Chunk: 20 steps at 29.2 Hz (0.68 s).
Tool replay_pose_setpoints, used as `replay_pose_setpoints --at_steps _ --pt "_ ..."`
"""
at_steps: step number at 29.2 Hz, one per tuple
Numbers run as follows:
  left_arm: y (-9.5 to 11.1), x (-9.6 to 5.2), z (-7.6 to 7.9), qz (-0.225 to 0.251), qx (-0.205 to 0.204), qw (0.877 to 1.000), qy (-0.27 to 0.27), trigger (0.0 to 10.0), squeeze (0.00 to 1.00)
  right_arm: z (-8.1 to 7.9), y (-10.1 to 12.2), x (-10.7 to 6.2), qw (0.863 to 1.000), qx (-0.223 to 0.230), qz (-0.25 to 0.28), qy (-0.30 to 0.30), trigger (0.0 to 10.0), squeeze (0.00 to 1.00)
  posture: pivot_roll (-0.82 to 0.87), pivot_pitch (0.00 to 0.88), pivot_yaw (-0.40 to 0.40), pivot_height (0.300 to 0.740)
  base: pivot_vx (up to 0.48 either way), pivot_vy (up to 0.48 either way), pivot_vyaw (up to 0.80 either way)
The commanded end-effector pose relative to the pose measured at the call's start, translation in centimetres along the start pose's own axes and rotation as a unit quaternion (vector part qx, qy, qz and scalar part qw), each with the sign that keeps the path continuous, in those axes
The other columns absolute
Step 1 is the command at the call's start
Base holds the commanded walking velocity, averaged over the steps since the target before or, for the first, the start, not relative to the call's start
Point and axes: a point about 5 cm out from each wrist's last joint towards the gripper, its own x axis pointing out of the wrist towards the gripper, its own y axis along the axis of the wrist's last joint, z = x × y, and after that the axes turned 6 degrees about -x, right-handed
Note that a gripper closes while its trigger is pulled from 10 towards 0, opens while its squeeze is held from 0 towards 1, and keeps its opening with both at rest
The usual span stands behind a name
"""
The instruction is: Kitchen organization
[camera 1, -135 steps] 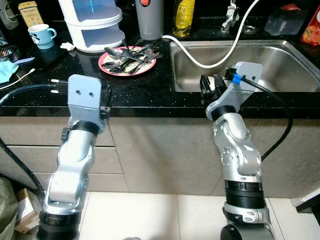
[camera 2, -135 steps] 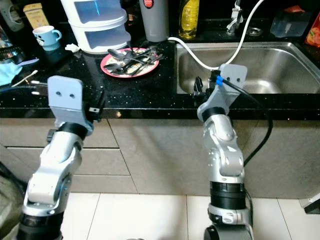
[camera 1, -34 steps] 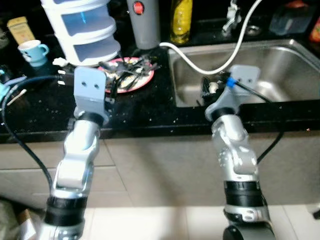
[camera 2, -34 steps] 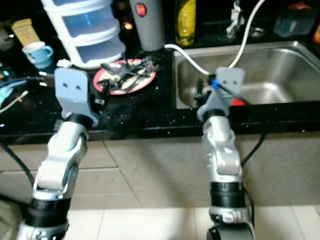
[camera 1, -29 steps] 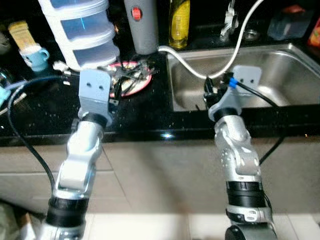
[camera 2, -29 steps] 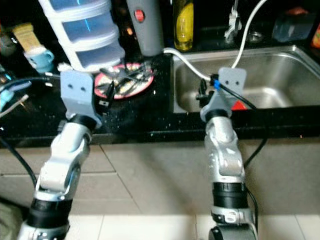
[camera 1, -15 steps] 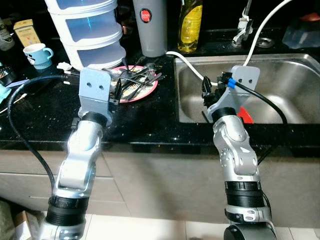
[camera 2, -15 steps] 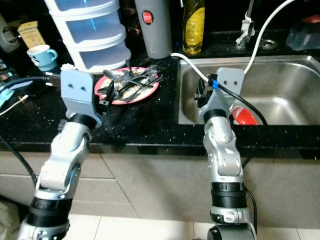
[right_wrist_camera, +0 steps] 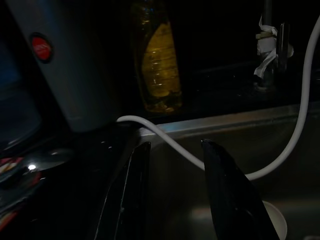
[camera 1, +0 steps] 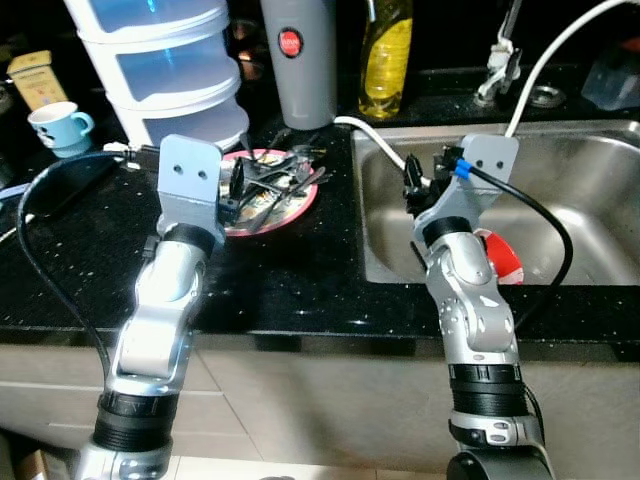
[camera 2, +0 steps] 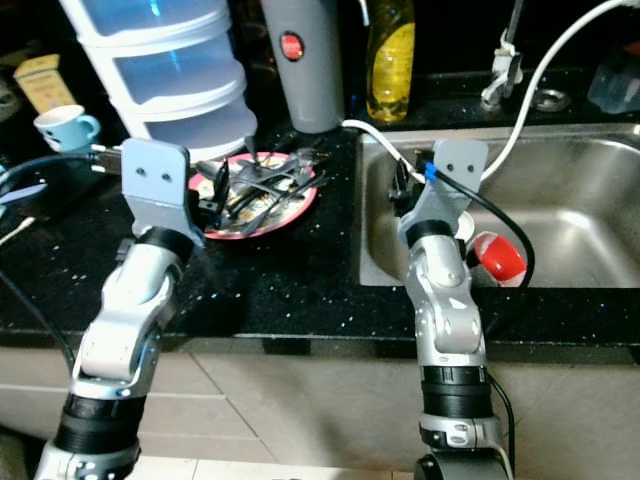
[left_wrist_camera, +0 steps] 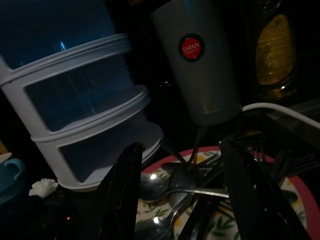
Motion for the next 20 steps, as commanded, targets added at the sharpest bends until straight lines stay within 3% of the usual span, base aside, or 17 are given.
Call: replay_pose_setpoints --at_steps 1,6,7,9,11,13,15,16,17,20 --pt "-0.1 0.0 0.0 -0.004 0.000 1.000 -0.001 10.0 0.00 -0.3 -0.2 -0.1 1.000 0.004 -0.003 0.005 10.0 0.00 0.09 0.000 0.135 0.740 0.000 0.000 0.00" --pt "-0.4 -0.1 0.3 -0.018 -0.034 0.999 -0.012 10.0 0.00 -0.4 -0.2 -0.1 1.000 0.000 -0.002 0.005 10.0 0.00 0.09 0.000 0.134 0.740 0.000 0.000 0.00" --pt "-0.8 -0.2 0.4 -0.037 -0.061 0.997 -0.019 10.0 0.00 -0.3 -0.1 -0.1 1.000 -0.007 0.000 0.006 10.0 0.00 0.08 0.000 0.133 0.740 0.000 0.000 0.00" --pt "-1.1 -0.2 0.3 -0.060 -0.072 0.995 -0.022 10.0 0.00 -0.3 0.0 0.0 1.000 -0.020 -0.001 0.008 10.0 0.00 0.08 0.000 0.132 0.740 0.000 0.000 0.00" --pt "-1.5 -0.1 0.0 -0.109 -0.058 0.992 -0.028 10.0 0.00 -0.1 0.3 0.3 0.999 -0.043 0.000 0.012 10.0 0.00 0.09 0.000 0.125 0.740 0.000 0.000 0.00" --pt "-1.6 0.0 0.0 -0.117 -0.049 0.992 -0.029 10.0 0.00 0.0 0.4 0.3 0.999 -0.046 0.001 0.013 10.0 0.00 0.09 0.000 0.125 0.740 0.000 0.000 0.00" --pt "-1.5 0.2 -0.5 -0.129 -0.037 0.991 -0.025 10.0 0.00 0.2 0.8 0.6 0.999 -0.047 0.004 0.013 10.0 0.00 0.09 0.000 0.118 0.740 0.000 0.000 0.00" --pt "-0.9 1.2 -2.0 -0.153 -0.075 0.985 -0.002 10.0 0.00 1.1 2.2 1.3 0.999 -0.047 0.018 0.009 10.0 0.00 0.09 0.000 0.111 0.740 0.000 0.000 0.00" --pt "-0.7 1.6 -2.5 -0.161 -0.095 0.982 0.005 10.0 0.00 1.4 2.7 1.6 0.999 -0.047 0.024 0.007 10.0 0.00 0.09 0.000 0.111 0.740 0.000 0.000 0.00" --pt "-0.6 1.8 -2.7 -0.164 -0.108 0.980 0.008 10.0 0.00 1.5 3.0 1.7 0.998 -0.047 0.027 0.006 10.0 0.00 0.09 0.000 0.111 0.740 0.000 0.000 0.00"
